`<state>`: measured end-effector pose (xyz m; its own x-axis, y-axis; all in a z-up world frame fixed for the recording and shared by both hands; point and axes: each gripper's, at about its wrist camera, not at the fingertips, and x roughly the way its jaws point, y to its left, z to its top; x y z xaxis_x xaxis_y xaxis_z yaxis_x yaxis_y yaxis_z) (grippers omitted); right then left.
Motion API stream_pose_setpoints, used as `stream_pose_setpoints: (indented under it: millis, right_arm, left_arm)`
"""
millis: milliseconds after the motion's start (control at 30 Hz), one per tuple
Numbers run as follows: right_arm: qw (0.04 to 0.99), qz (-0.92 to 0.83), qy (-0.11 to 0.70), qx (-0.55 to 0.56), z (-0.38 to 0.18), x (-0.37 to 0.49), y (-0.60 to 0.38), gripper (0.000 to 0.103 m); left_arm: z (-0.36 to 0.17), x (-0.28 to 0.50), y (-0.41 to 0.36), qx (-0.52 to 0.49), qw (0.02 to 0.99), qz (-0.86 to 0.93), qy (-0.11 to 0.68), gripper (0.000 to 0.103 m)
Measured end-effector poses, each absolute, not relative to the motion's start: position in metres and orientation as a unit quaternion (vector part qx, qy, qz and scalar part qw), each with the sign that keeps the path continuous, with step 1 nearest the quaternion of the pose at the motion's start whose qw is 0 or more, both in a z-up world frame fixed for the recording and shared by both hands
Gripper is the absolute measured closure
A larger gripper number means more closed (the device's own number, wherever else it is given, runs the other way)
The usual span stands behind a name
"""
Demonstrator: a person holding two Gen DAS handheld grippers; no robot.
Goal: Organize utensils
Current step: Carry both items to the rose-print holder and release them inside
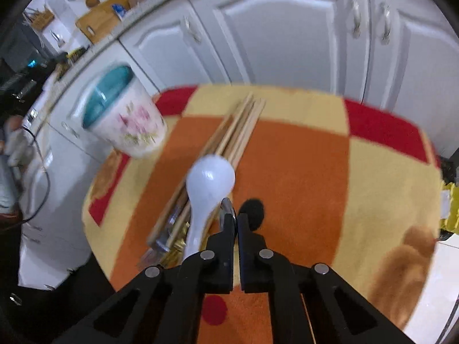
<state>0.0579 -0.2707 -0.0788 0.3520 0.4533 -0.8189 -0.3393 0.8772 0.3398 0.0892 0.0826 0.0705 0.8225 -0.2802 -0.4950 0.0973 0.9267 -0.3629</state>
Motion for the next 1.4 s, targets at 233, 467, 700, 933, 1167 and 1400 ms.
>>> stream_pose_setpoints:
  millis: [233, 467, 700, 933, 1167, 1400]
  right_arm:
    - [0.869, 0.251, 0.421, 0.072, 0.011, 0.067, -0.264, 0.101]
    - [0.906, 0.267, 0.315, 0.093, 0.089, 0.118, -0.208, 0.101]
    - [0.917, 0.271, 0.283, 0.071, 0.089, 0.161, -0.131, 0.101]
    - [0.935, 0.232, 0.264, -0.038, 0.056, 0.177, -0.062, 0.101]
    - [0.916, 0.261, 0.295, -0.081, 0.022, 0.167, -0.048, 0.099]
    - [0.871, 0.32, 0.372, -0.021, 0.0, 0.169, -0.054, 0.091]
  left_arm:
    - [0.081, 0.115, 0.095, -0.13, 0.967, -0.046, 0.215, 0.099]
    - [0.07, 0.137, 0.096, -0.115, 0.978, -0.02, 0.172, 0.099]
    - [0.048, 0.141, 0.093, -0.08, 0.984, -0.002, 0.157, 0.099]
    - [0.027, 0.125, 0.101, -0.101, 0.981, -0.001, 0.166, 0.099]
    - [0.015, 0.099, 0.091, -0.083, 0.976, -0.021, 0.201, 0.099]
    - [-0.002, 0.089, 0.082, -0.08, 0.963, -0.024, 0.256, 0.096]
